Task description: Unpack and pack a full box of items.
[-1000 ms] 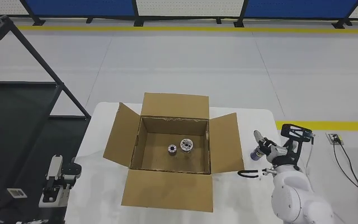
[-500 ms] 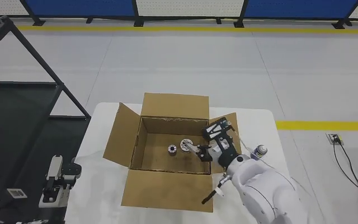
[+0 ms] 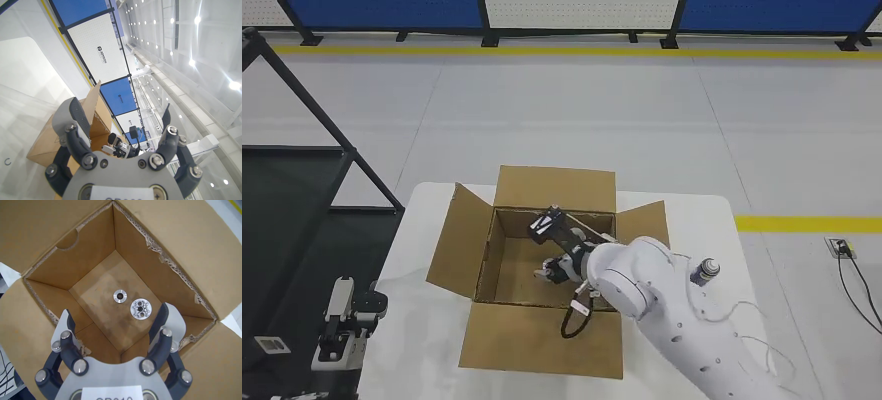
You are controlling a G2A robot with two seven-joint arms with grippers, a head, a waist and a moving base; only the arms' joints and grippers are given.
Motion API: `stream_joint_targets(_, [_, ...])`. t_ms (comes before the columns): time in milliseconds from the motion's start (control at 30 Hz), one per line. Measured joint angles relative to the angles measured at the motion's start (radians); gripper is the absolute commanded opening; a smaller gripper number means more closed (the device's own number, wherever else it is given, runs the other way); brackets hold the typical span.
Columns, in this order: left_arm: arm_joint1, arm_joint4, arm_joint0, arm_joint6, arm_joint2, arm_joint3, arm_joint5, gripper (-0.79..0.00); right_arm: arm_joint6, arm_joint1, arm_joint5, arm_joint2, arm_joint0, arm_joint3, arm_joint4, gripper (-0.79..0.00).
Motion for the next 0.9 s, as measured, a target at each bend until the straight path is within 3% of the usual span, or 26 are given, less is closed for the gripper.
stream_joint_targets(233, [0.0, 0.0, 0.0, 0.0, 0.0, 0.0, 0.0, 0.0, -0.015, -0.052, 0.038, -0.089, 0.101, 0.221, 0.013, 0.0])
stream_joint_targets(533, [0.0, 0.0, 0.0, 0.0, 0.0, 0.0, 0.0, 0.0, -0.002, -0.105, -0.021, -0.155, 0.191, 0.446, 0.043, -0.009])
stream_joint_targets(800, [0.0, 0.0, 0.0, 0.0, 0.0, 0.0, 0.0, 0.0, 0.001, -0.156, 0.0, -0.211, 0.235, 0.573, 0.037, -0.191])
stream_joint_targets(900, [0.0, 0.0, 0.0, 0.0, 0.0, 0.0, 0.0, 0.0, -0.008, -0.171, 0.004, -0.222, 0.245, 0.607, 0.035, -0.348])
